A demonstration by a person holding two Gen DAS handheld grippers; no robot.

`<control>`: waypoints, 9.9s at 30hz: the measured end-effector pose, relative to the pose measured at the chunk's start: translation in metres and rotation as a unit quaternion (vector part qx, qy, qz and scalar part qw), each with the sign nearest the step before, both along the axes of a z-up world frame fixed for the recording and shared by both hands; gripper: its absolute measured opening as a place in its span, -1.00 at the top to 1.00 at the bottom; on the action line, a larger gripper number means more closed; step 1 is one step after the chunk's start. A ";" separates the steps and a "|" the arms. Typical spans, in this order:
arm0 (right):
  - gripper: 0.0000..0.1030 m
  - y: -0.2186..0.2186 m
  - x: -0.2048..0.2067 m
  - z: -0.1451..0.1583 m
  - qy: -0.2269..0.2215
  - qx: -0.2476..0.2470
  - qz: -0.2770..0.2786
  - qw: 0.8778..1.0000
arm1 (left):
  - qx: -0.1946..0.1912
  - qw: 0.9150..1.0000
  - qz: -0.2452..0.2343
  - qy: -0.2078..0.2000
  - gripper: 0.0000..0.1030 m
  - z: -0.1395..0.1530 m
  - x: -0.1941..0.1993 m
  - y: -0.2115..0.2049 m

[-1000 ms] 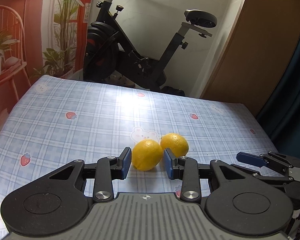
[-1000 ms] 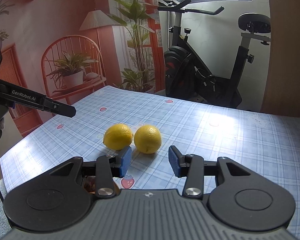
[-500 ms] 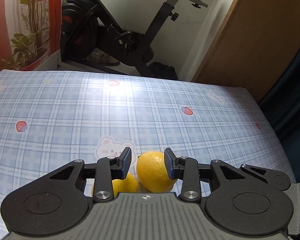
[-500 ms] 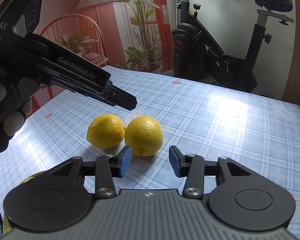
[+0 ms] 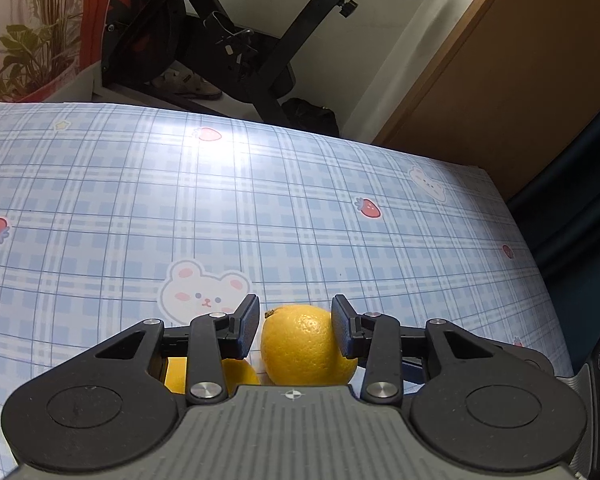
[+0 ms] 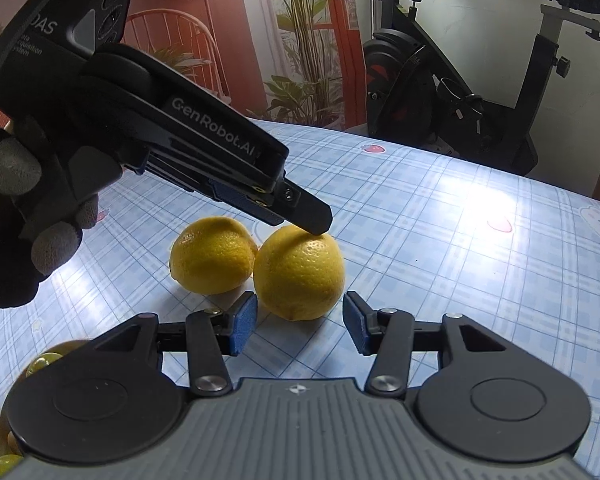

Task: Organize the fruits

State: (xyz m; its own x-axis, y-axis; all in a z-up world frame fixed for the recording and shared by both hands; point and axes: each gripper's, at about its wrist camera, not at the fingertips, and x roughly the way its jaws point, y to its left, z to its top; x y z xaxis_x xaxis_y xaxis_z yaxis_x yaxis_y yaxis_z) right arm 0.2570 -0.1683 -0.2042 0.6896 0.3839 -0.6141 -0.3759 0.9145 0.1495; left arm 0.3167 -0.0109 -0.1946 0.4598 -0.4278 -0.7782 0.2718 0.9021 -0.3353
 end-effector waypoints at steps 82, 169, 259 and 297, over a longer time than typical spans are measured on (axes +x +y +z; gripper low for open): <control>-0.06 0.081 -0.153 0.033 0.007 -0.002 0.069 0.998 | -0.032 0.999 0.038 -0.024 0.21 0.038 -0.192 0.091; -0.16 0.042 -0.107 0.056 -0.053 -0.026 0.062 0.996 | -0.027 0.997 -0.008 -0.075 0.09 0.057 -0.166 0.027; -1.00 0.020 -0.222 0.072 -0.083 0.025 -0.163 0.983 | 0.169 0.943 0.151 -0.244 -0.76 0.105 -0.328 0.051; -1.00 0.030 -0.250 0.138 -0.127 -0.014 -0.211 0.969 | 0.114 0.943 0.142 -0.280 -0.80 0.136 -0.349 0.049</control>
State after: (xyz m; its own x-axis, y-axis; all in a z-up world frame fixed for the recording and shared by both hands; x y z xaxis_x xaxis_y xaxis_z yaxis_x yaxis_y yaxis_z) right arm 0.0073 -0.1384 -0.0667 0.9119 0.0197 -0.4100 0.0117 0.9972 0.0739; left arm -0.0323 0.0383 -0.0589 0.8966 -0.0764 -0.4361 0.0854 0.9963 0.0010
